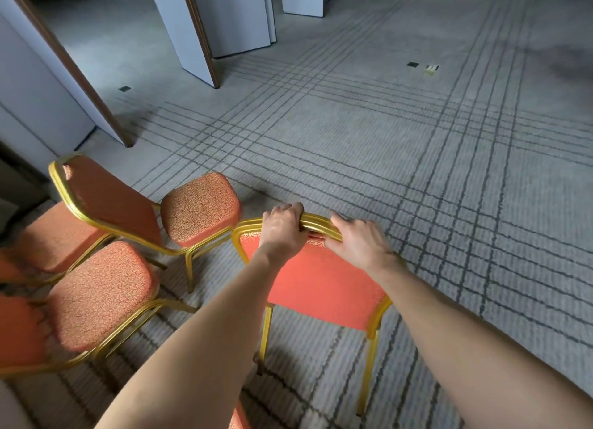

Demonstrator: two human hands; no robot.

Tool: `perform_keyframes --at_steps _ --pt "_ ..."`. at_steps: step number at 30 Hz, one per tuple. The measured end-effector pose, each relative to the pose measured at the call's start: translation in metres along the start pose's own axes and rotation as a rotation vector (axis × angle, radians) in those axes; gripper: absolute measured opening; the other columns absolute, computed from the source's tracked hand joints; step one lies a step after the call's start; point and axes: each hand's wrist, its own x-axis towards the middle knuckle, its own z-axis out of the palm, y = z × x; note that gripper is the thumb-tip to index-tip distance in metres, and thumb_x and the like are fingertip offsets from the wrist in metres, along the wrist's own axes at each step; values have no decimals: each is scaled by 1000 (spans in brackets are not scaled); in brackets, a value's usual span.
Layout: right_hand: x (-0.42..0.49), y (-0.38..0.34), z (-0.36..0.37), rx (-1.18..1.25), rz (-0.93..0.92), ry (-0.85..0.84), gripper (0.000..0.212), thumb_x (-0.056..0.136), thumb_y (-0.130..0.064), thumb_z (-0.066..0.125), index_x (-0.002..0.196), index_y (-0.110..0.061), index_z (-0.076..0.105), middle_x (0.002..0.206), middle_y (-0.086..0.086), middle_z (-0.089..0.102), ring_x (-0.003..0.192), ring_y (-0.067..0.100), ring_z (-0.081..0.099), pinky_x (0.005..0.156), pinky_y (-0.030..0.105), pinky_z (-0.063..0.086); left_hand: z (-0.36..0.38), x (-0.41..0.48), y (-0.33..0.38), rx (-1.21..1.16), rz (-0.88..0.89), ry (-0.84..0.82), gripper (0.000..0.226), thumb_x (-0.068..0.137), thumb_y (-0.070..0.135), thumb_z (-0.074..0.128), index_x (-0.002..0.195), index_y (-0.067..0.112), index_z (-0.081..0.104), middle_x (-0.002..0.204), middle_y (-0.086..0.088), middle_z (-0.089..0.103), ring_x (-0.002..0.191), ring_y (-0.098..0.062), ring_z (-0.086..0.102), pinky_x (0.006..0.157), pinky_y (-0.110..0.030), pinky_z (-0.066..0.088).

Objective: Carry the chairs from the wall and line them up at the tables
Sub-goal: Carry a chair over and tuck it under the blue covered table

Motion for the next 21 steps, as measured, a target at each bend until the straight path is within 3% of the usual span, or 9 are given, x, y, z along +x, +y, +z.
perform_keyframes --at_steps 3,6,8,11,14,17,21 --pt "-25 27 -1 -37 -15 -27 47 97 -55 50 127 -18 51 91 6 76 80 28 73 72 37 56 3 -4 18 -9 -8 -91 31 86 40 65 109 21 58 99 -7 71 99 -34 64 86 -38 41" --pt "-44 48 -2 -14 -19 -30 48 98 -54 49 127 -17 51 93 6 75 81 28 74 72 35 54 13 -10 39 39 -10 -77 32 85 47 65 107 25 60 99 -5 71 97 -32 67 80 -36 47" --pt "-41 49 -4 -21 -30 -26 44 97 -55 50 120 -17 52 86 5 74 77 27 73 67 34 52 15 -5 36 10 -27 -69 33 83 47 69 105 24 60 104 -3 66 98 -31 66 81 -37 47" --pt "-33 47 -2 -37 -24 12 43 94 -57 53 113 -18 56 78 4 74 70 27 73 62 32 49 11 5 13 -60 -57 -115 54 76 53 77 113 18 60 116 1 47 101 -27 61 89 -40 51" --pt "-33 57 5 -28 -2 25 46 93 -58 53 115 -18 56 83 4 75 70 26 73 65 33 54 20 13 16 40 -12 -60 58 76 68 62 109 20 67 121 2 53 114 -26 55 95 -44 49" --pt "-19 74 7 -24 58 5 50 94 -62 49 121 -20 52 85 1 73 73 23 71 71 34 57 25 29 28 169 -7 21 60 74 69 44 109 27 68 117 2 58 118 -27 50 103 -45 37" --pt "21 83 -1 3 144 -56 53 93 -66 51 122 -22 52 80 0 68 73 23 68 72 35 55 21 67 24 34 19 58 52 75 61 50 108 26 71 116 2 65 115 -29 59 104 -42 40"
